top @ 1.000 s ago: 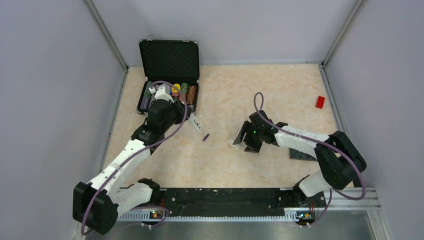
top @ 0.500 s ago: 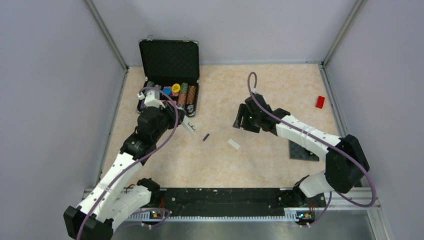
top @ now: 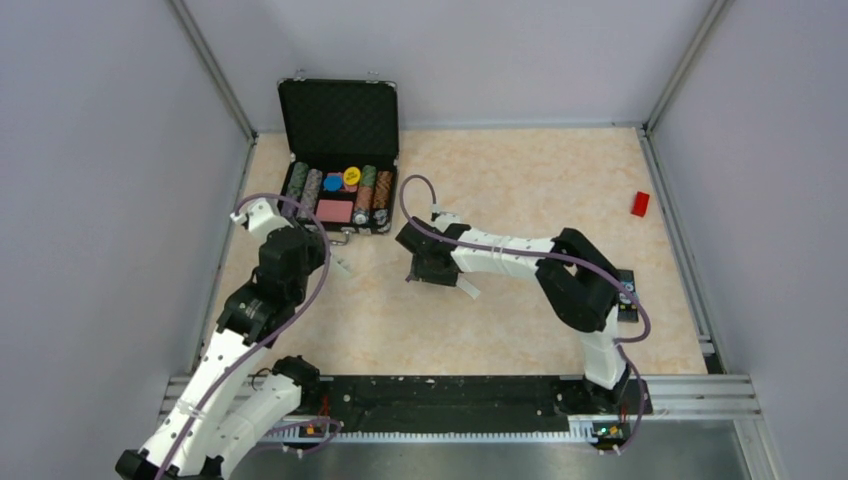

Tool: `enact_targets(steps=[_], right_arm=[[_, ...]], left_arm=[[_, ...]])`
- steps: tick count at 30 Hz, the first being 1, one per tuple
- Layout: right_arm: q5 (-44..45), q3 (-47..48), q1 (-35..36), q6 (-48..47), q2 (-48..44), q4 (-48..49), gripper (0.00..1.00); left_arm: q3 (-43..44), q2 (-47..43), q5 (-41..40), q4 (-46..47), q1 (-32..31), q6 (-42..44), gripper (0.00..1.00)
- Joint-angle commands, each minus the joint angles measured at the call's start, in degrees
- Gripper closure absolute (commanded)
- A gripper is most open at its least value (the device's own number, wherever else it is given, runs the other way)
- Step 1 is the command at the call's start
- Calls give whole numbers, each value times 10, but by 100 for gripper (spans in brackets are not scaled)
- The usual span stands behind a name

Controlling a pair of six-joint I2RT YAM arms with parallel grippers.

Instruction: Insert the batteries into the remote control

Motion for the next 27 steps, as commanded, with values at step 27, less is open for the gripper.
enact_targets(steps=[27], right_arm=[[105, 213, 55, 157, 185, -173, 78]], left_arm=[[-34, -115, -71, -32, 2, 5, 100]])
